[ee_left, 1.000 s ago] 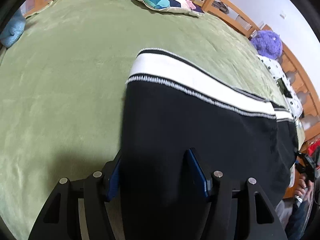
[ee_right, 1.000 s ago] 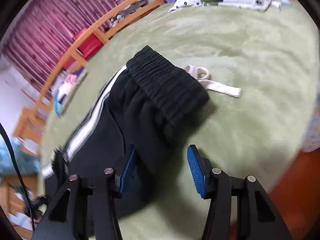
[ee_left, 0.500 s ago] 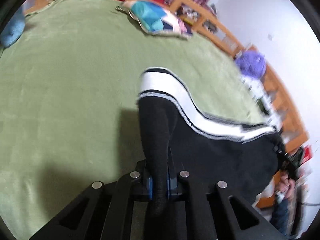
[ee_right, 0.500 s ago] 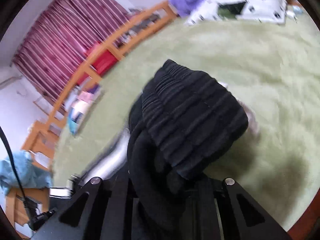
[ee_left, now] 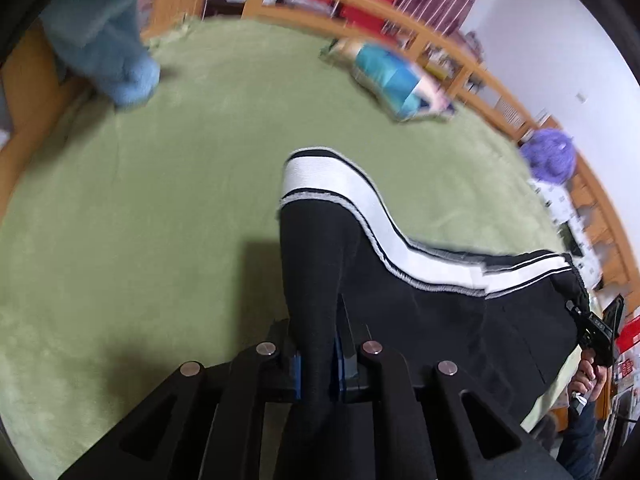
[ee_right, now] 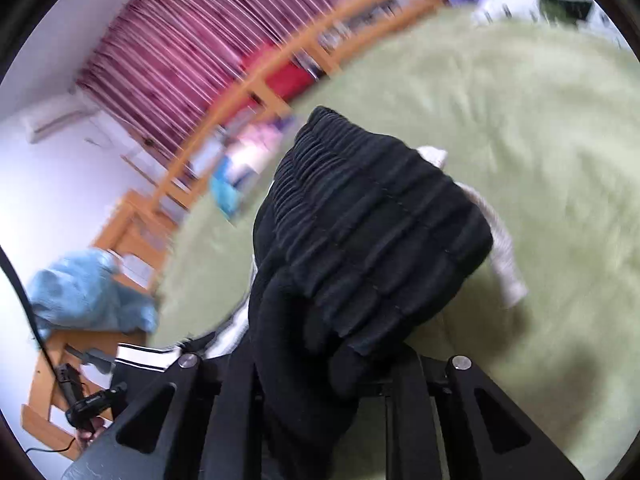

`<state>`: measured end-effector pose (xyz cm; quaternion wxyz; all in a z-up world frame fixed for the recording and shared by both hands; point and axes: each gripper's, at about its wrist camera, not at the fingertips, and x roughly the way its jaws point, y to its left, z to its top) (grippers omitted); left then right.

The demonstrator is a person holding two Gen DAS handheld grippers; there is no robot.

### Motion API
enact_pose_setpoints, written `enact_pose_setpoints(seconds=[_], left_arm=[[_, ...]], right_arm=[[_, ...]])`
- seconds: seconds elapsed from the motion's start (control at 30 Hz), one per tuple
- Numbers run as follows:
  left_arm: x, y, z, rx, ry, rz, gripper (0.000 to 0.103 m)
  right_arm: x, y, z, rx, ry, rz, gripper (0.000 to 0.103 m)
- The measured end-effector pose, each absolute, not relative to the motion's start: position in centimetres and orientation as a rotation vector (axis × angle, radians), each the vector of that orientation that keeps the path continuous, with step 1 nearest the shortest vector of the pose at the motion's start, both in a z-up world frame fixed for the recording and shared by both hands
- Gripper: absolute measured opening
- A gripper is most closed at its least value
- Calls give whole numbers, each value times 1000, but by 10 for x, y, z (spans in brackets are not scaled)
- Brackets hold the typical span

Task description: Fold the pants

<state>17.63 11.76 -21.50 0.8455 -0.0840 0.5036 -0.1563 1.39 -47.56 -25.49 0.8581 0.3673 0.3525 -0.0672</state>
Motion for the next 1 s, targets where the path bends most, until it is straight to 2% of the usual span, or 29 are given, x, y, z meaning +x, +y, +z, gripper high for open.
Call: enact_pose_setpoints(seconds=[0.07,0.13,0.17,0.2,0.23,0.27,0.3,0.4,0.6,0.77,0.8,0.83,0.9,1.0], left_arm=[[179,117,-230,-118,1097,-253,24],[175,124,-230,-91,1077,-200,28],[171,128,-228,-94,1063,-200,35],[166,133,-225,-104,1057,-203,47],[157,141,-221,-129,1041,-207,54],[148,149,-220,-153,1024,-207,64],[135,159,-221,-177,1016,-205,65],[104,175,-235,-279,1048,-231,65],[59,188,-284,-517,1068,-298,65],[63,175,-299,-635,1018,-315,63],[67,171,-299,-625,1015,-286,42],[70,167,-297,-600,1013,-270,28],[70,163,-279,-563,983,-291,21],[62,145,-217,-415,903,-251,19]], right_arm=[[12,-479,-273,783,813,-165,23],[3,-482,-276,809,843,-149,25],[1,-482,-275,790,864,-158,28],[-2,-479,-273,756,892,-177,33],[-5,-476,-269,720,915,-198,37],[-9,-472,-265,690,927,-212,38],[-12,-468,-260,667,929,-222,41],[-32,-457,-249,602,930,-247,44],[-64,-456,-239,618,921,-261,44],[-78,-446,-233,640,922,-242,44],[-78,-443,-231,640,920,-235,44],[-78,-439,-229,635,918,-231,44],[-81,-432,-223,629,902,-222,44],[-90,-428,-211,609,871,-212,44]])
